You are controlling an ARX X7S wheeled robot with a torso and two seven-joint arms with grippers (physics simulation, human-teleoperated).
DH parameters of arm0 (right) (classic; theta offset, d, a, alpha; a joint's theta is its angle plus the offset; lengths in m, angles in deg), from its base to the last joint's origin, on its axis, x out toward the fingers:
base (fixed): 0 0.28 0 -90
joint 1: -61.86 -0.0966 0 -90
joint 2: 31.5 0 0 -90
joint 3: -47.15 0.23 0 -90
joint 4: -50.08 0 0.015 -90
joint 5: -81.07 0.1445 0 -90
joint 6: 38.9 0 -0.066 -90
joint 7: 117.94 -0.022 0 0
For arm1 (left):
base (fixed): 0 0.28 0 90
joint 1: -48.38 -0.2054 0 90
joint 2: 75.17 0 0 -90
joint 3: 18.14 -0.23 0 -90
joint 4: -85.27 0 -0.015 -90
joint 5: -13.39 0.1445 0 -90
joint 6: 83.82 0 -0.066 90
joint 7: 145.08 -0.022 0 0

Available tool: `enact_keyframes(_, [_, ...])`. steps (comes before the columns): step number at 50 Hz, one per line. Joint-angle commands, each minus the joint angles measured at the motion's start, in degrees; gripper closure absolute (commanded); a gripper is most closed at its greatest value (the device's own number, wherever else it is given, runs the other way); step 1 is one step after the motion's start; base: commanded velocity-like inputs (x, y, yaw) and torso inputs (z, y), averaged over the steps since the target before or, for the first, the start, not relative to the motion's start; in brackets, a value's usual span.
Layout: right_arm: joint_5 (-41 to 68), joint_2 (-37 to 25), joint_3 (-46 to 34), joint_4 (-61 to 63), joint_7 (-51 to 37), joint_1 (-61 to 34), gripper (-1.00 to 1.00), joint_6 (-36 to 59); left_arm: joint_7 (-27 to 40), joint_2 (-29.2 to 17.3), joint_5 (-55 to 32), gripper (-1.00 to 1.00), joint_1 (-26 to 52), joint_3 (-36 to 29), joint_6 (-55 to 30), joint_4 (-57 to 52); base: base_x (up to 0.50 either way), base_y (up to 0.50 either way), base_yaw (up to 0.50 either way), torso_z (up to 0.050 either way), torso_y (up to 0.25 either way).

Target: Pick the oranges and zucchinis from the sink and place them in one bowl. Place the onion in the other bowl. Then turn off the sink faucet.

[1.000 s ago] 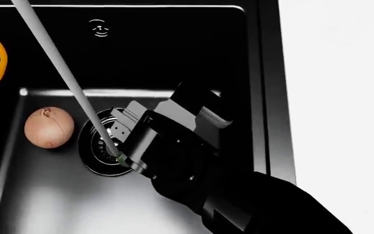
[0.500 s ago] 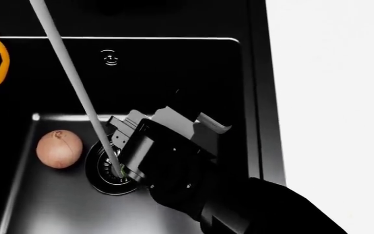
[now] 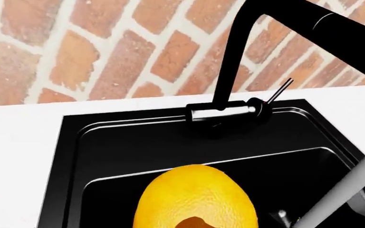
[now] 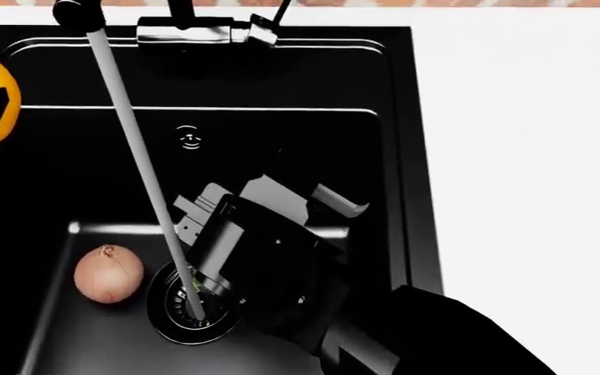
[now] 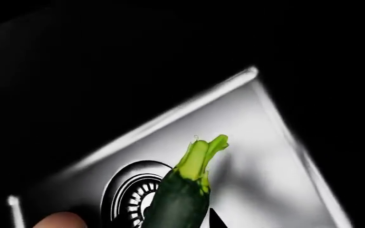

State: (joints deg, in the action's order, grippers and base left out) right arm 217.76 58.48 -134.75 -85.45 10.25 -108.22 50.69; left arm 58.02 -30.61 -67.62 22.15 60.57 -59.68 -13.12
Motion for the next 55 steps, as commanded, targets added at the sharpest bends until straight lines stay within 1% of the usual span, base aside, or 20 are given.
enact_keyframes(1, [-0.8,0.02,0.13,-0.23,0.18,0.13,1.0,0.61,0.73,-0.12,-1.02,1.0,0.35,0.19,0.25,0.33,0.0,0.0,0.0,0.002,0.086])
enact_keyframes(6, [-0.88,0.02,0.13,-0.23,0.24,0.23,1.0,0.78,0.4,-0.44,-1.32,1.0,0.11,0.37,0.36,0.29,0.0,0.0,0.0,0.003,0.111])
enact_keyframes(28, [-1.54,0.02,0.11,-0.83,-0.03,0.46,1.0,0.79,0.08,-0.21,-0.82,1.0,0.67,-0.13,1.0,1.26,0.0,0.0,0.0,0.006,0.184])
enact_keyframes(34, [-1.47,0.02,0.11,-0.86,-0.26,0.35,1.0,0.64,1.33,0.46,-1.74,1.0,0.81,0.17,1.16,1.25,0.0,0.0,0.0,0.006,0.162])
enact_keyframes(48, [-1.51,0.02,0.1,-0.89,0.0,0.7,1.0,0.58,1.36,-0.24,-2.44,1.0,0.34,0.62,1.41,1.12,0.0,0.0,0.0,0.01,0.167])
enact_keyframes(55, [-2.03,0.02,0.09,-1.02,-0.09,0.85,1.0,0.38,2.84,0.68,-3.0,1.0,-0.22,0.91,2.13,0.76,0.0,0.0,0.0,0.009,0.106])
